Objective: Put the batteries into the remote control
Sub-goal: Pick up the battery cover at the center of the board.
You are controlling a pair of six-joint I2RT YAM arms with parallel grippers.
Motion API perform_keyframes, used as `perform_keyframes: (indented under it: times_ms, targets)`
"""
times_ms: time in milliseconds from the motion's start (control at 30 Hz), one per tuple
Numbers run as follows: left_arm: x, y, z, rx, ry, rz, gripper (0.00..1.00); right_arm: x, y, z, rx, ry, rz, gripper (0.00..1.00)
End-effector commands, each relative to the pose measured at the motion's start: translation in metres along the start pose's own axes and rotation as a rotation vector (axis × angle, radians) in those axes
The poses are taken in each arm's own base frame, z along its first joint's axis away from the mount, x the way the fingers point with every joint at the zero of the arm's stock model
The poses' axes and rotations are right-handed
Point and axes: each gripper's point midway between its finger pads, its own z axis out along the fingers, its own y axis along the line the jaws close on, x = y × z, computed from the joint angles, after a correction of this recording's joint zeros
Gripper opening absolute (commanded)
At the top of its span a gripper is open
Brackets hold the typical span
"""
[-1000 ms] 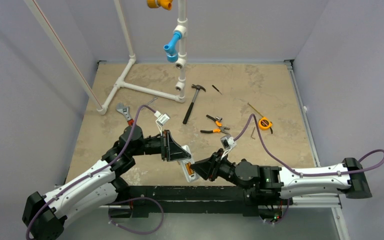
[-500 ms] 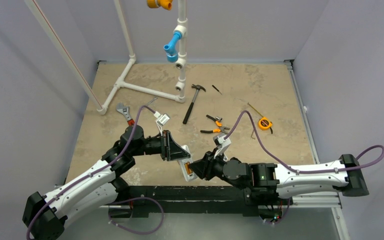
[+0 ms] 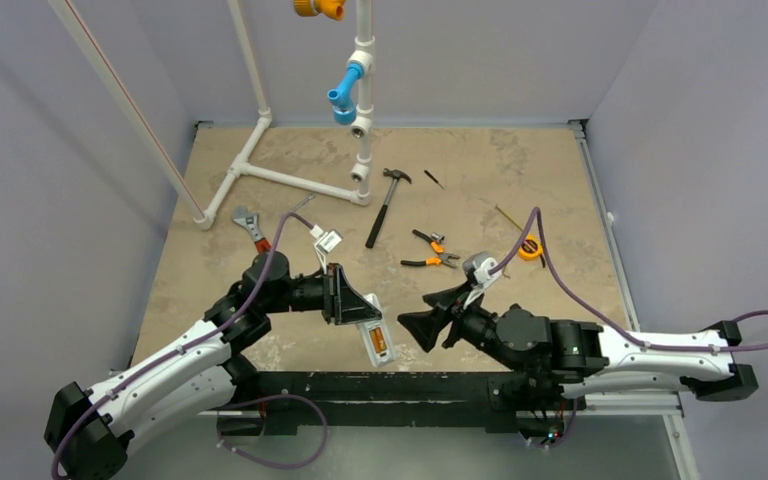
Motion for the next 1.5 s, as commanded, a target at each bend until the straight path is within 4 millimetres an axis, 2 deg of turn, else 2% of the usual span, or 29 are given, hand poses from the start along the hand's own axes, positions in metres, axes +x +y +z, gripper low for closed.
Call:
perform_keyframes:
  times_ms: [0,100,167,267,333,400,500,600,833,967,1200,1333,1467]
  targets:
    - [-0.006,-0.007,-0.003,0.005,-0.022,0.046,0.00,-0.020,-0.041,-0.012,0.201,-0.036,-0.098,0.67]
    - [-0.006,-0.005,-0.006,-0.016,-0.027,0.057,0.00,-0.014,-0.075,-0.017,0.365,0.041,-0.178,0.66]
    - [-0.005,-0.004,-0.007,-0.030,-0.024,0.056,0.00,-0.012,-0.107,-0.013,0.465,0.136,-0.150,0.66]
    - [-0.004,-0.001,-0.008,-0.041,-0.026,0.045,0.00,-0.002,-0.130,0.003,0.439,0.232,-0.056,0.66]
    - [-0.003,0.001,-0.008,-0.046,-0.031,0.033,0.00,0.014,-0.147,0.011,0.439,0.310,-0.016,0.66]
    - [-0.003,0.001,-0.009,-0.046,-0.039,0.023,0.00,0.038,-0.163,0.020,0.443,0.423,0.030,0.66]
    - [-0.001,0.002,-0.012,-0.049,-0.045,0.017,0.00,0.064,-0.174,0.034,0.422,0.462,0.085,0.65]
    - [0.003,0.006,-0.015,-0.075,-0.041,0.009,0.00,0.077,-0.184,0.041,0.433,0.444,0.094,0.64]
    - [0.006,0.011,-0.014,-0.088,-0.032,-0.001,0.00,0.102,-0.195,0.038,0.418,0.488,0.039,0.58]
    - [0.005,0.008,-0.014,-0.076,-0.031,0.002,0.00,0.110,-0.192,0.037,0.371,0.490,0.030,0.55]
    - [0.007,0.009,-0.015,-0.076,-0.026,0.002,0.00,0.121,-0.208,0.035,0.454,0.558,0.007,0.53]
    - [0.008,0.008,-0.016,-0.072,-0.027,0.006,0.00,0.131,-0.213,0.035,0.498,0.599,0.044,0.58]
    - [0.009,0.008,-0.017,-0.073,-0.025,0.008,0.00,0.137,-0.222,0.027,0.570,0.621,0.063,0.60]
